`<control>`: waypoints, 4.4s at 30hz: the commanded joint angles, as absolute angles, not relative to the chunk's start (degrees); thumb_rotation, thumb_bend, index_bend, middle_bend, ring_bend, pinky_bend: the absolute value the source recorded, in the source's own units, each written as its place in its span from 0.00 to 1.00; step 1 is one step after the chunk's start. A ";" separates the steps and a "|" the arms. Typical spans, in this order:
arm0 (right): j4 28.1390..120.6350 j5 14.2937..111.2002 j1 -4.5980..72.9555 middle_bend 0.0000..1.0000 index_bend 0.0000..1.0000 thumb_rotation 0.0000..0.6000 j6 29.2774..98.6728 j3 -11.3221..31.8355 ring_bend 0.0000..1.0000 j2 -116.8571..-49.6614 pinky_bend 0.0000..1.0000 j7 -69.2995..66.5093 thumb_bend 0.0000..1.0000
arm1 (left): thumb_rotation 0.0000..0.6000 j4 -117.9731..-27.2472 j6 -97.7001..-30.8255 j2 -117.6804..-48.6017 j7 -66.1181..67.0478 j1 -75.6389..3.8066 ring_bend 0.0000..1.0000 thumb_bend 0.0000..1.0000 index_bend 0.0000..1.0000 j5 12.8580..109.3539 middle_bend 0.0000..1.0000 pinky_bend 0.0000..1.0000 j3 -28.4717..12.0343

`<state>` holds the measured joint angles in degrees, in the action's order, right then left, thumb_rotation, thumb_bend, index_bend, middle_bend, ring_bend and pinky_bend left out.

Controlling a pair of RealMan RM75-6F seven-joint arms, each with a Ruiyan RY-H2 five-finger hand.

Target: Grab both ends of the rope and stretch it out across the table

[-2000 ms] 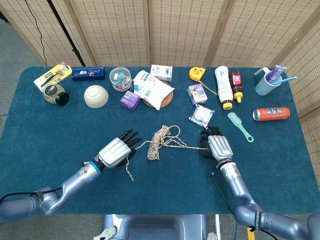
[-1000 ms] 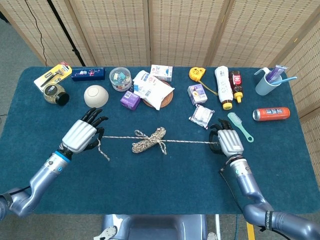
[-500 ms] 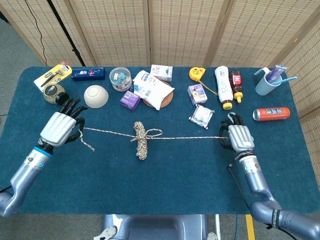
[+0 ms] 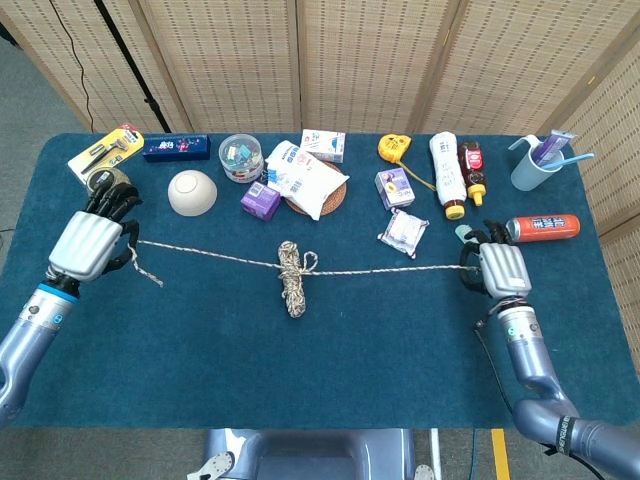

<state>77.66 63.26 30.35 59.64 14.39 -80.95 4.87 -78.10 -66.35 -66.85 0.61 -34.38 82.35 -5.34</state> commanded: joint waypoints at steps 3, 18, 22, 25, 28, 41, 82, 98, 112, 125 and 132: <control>77.18 63.00 30.29 0.28 0.66 1.00 59.72 14.72 0.02 -80.43 0.00 4.64 0.42 | 1.00 -76.58 -65.99 -66.66 0.30 -34.06 0.02 0.36 0.77 81.35 0.23 0.00 -5.86; 75.28 61.77 29.11 0.28 0.67 1.00 60.11 15.32 0.02 -78.16 0.00 3.48 0.42 | 1.00 -73.19 -65.57 -64.47 0.46 -33.18 0.02 0.36 0.77 79.27 0.23 0.00 -7.24; 75.16 61.63 28.83 0.28 0.67 1.00 60.35 15.51 0.02 -77.54 0.00 3.28 0.42 | 1.00 -72.38 -65.53 -63.93 0.47 -33.00 0.02 0.36 0.77 78.65 0.23 0.00 -7.73; 74.98 61.48 28.74 0.28 0.67 1.00 60.39 15.64 0.02 -77.17 0.00 3.26 0.42 | 1.00 -71.72 -65.35 -63.60 0.37 -32.92 0.02 0.36 0.77 78.08 0.23 0.00 -8.15; 74.69 61.21 28.60 0.28 0.67 1.00 60.47 15.87 0.02 -76.78 0.00 3.12 0.42 | 1.00 -71.06 -65.23 -63.30 0.29 -32.78 0.02 0.36 0.77 77.54 0.23 0.00 -8.50; 73.83 60.12 27.84 0.28 0.67 1.00 60.76 16.55 0.02 -75.34 0.00 2.48 0.42 | 1.00 -67.94 -64.30 -62.28 -0.20 -32.20 0.02 0.36 0.77 75.03 0.23 0.00 -9.90; 81.02 64.17 26.73 0.28 0.67 1.00 61.53 17.45 0.02 -71.79 0.00 -3.74 0.42 | 1.00 -70.92 -63.32 -63.68 -0.52 -34.82 0.02 0.36 0.77 78.21 0.23 0.00 -10.95; 91.01 70.59 30.66 0.28 0.66 1.00 59.17 17.41 0.02 -71.55 0.00 -6.81 0.42 | 1.00 -79.25 -62.09 -68.43 1.19 -39.29 0.02 0.36 0.75 83.54 0.23 0.00 -10.06; 94.39 73.52 34.73 0.00 0.00 0.92 53.94 15.33 0.00 -70.81 0.00 -6.16 0.34 | 1.00 -89.15 -54.48 -65.65 3.44 -41.04 0.00 0.17 0.00 80.37 0.00 0.00 -8.19; 95.17 71.72 32.20 0.00 0.00 0.92 56.66 14.69 0.00 -66.94 0.00 -6.80 0.29 | 1.00 -91.99 -58.53 -62.09 5.27 -36.79 0.00 0.15 0.06 75.16 0.01 0.00 -8.26; 94.61 71.66 29.10 0.00 0.01 1.00 60.63 14.04 0.00 -64.44 0.00 -7.09 0.29 | 1.00 -93.20 -63.80 -59.81 5.04 -31.72 0.00 0.15 0.22 72.63 0.06 0.00 -7.47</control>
